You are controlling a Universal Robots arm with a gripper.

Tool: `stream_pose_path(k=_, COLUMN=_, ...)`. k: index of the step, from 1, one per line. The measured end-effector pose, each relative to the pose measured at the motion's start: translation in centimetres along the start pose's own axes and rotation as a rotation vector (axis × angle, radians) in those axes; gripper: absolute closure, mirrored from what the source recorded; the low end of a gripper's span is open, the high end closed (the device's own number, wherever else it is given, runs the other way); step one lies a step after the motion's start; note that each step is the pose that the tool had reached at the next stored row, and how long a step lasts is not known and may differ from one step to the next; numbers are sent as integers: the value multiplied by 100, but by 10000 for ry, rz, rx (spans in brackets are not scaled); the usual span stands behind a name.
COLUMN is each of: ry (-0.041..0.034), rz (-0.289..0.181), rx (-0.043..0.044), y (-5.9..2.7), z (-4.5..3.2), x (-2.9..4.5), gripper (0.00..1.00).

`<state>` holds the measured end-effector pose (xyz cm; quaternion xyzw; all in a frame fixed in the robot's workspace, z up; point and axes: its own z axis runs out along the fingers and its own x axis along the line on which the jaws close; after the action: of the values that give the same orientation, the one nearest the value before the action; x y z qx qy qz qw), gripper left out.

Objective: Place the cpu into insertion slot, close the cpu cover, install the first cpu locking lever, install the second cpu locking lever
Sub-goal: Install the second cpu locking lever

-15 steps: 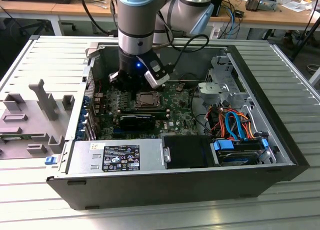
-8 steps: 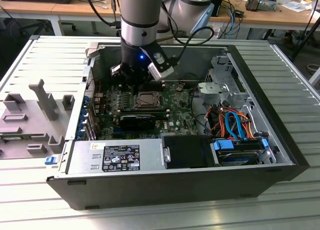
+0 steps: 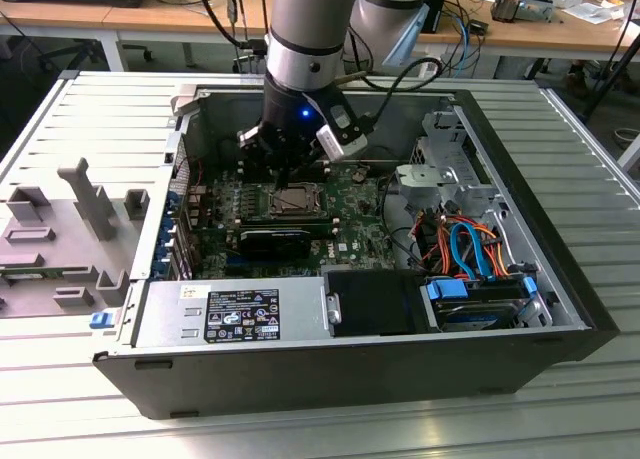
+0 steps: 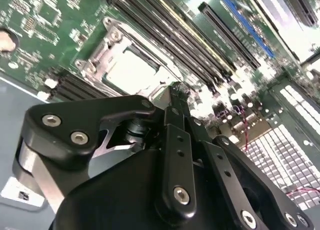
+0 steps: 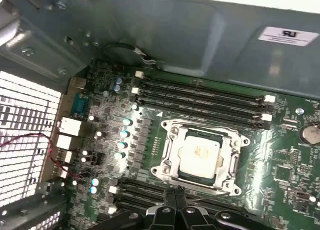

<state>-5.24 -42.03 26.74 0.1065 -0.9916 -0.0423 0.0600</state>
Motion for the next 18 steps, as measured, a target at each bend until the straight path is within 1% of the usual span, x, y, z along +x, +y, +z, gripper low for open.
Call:
stream_pose_path(k=1, ry=15, rz=5, rx=0, y=-20, z=18, x=-32, gripper=89)
stream_pose_path(k=2, ry=34, rz=68, rx=94, y=-21, z=20, x=-32, gripper=89)
stream_pose_path(k=3, ry=42, rz=159, rx=165, y=-21, z=20, x=-33, gripper=89)
stream_pose_path(k=6, ry=53, rz=493, rx=315, y=-22, z=23, x=-33, gripper=89)
stream_pose_path(k=7, ry=51, rz=606, rx=332, y=-22, z=26, x=-34, gripper=89)
stream_pose_path(k=9, ry=40, rz=812, rx=337, y=-24, z=42, x=-40, gripper=89)
stream_pose_path(k=10, ry=32, rz=927, rx=331, y=-29, z=60, x=-55, gripper=89)
stream_pose_path(k=11, ry=26, rz=1022, rx=323, y=-39, z=87, x=-89, gripper=89)
stream_pose_path(k=13, ry=20, rz=1101, rx=313, y=-49, z=116, x=-127, gripper=89)
stream_pose_path(k=15, ry=12, rz=1204, rx=299, y=-74, z=173, x=-219, gripper=89)
stream_pose_path(k=18, ry=6, rz=1288, rx=291, y=-99, z=224, x=-318, gripper=89)
